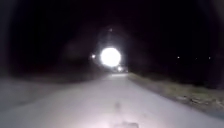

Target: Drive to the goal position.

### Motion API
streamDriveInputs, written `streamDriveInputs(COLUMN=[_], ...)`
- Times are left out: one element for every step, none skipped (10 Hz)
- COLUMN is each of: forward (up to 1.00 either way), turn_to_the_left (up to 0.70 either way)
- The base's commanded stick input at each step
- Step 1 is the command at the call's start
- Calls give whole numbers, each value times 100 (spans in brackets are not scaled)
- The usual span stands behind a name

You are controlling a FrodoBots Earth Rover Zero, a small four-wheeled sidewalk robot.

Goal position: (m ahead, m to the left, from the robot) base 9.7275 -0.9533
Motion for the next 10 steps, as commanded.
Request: streamDriveInputs(forward=[70, 70, 83, 86, 100, 100, 100, 100, 100, 100], turn_to_the_left=[0, 0, 0, 0, 0, 0, 0, 0, 0, 0])
